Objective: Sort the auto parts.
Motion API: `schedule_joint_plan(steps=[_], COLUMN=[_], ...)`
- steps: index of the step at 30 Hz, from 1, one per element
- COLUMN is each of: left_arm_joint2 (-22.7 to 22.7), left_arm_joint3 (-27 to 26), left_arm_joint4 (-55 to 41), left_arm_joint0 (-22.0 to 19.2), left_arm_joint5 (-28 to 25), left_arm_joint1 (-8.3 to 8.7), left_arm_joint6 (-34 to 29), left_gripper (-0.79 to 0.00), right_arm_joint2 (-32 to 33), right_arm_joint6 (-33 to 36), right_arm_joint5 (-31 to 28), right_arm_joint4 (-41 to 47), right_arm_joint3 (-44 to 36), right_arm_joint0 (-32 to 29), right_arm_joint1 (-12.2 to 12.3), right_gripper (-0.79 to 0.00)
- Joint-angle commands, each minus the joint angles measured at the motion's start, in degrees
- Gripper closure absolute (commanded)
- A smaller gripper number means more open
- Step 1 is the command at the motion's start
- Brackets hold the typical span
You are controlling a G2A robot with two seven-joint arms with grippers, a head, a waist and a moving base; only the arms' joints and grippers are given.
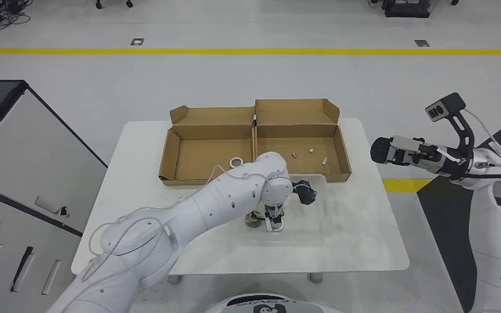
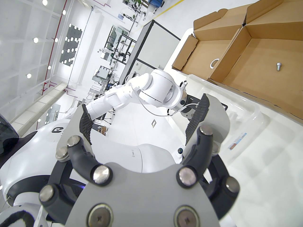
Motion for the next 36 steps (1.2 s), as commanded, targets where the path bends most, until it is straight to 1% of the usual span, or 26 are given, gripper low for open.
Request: schedule_joint_plan(steps=[1, 4, 6, 9, 11, 15, 24, 28, 29, 36], left_arm_joint2=[0.03, -0.47, -1.40, -3.21, -4.72, -8.00, -15.02, -16.74, -16.87, -16.87], left_arm_joint3=[0.29, 0.19, -0.29, -1.83, -3.36, -8.57, -24.79, -30.02, -30.66, -30.66], left_arm_joint4=[0.10, -0.35, -1.60, -3.24, -4.21, -5.21, -4.69, -4.30, -4.08, -4.08], left_arm_joint0=[-0.05, -0.38, -0.60, -1.15, -1.48, -1.82, -0.50, 0.48, 0.44, 0.44], left_arm_joint5=[-0.02, 0.08, -0.45, -0.78, -1.01, 0.59, 4.67, 5.19, 5.13, 5.13], left_arm_joint1=[-0.22, -0.41, -0.24, 0.42, 1.20, 3.40, 10.03, 12.01, 12.26, 12.26], left_arm_joint6=[0.12, 0.22, 0.34, -0.14, -0.93, -2.84, -6.91, -7.43, -7.38, -7.38], left_gripper=[0.000, 0.000, 0.000, 0.000, 0.000, 0.000, 0.000, 0.000, 0.000, 0.000], right_arm_joint2=[0.00, 0.00, 0.00, 0.00, 0.00, 0.00, 0.00, 0.00, 0.00, 0.00], right_arm_joint6=[0.00, 0.00, 0.00, 0.00, 0.00, 0.00, 0.00, 0.00, 0.00, 0.00], right_arm_joint5=[0.00, 0.00, 0.00, 0.00, 0.00, 0.00, 0.00, 0.00, 0.00, 0.00], right_arm_joint4=[0.00, 0.00, 0.00, 0.00, 0.00, 0.00, 0.00, 0.00, 0.00, 0.00], right_arm_joint3=[0.00, 0.00, 0.00, 0.00, 0.00, 0.00, 0.00, 0.00, 0.00, 0.00], right_arm_joint0=[0.00, 0.00, 0.00, 0.00, 0.00, 0.00, 0.00, 0.00, 0.00, 0.00], right_arm_joint1=[0.00, 0.00, 0.00, 0.00, 0.00, 0.00, 0.00, 0.00, 0.00, 0.00], right_gripper=[-0.785, -0.785, -0.785, -0.785, -0.785, -0.785, -0.785, -0.785, -0.785, -0.785])
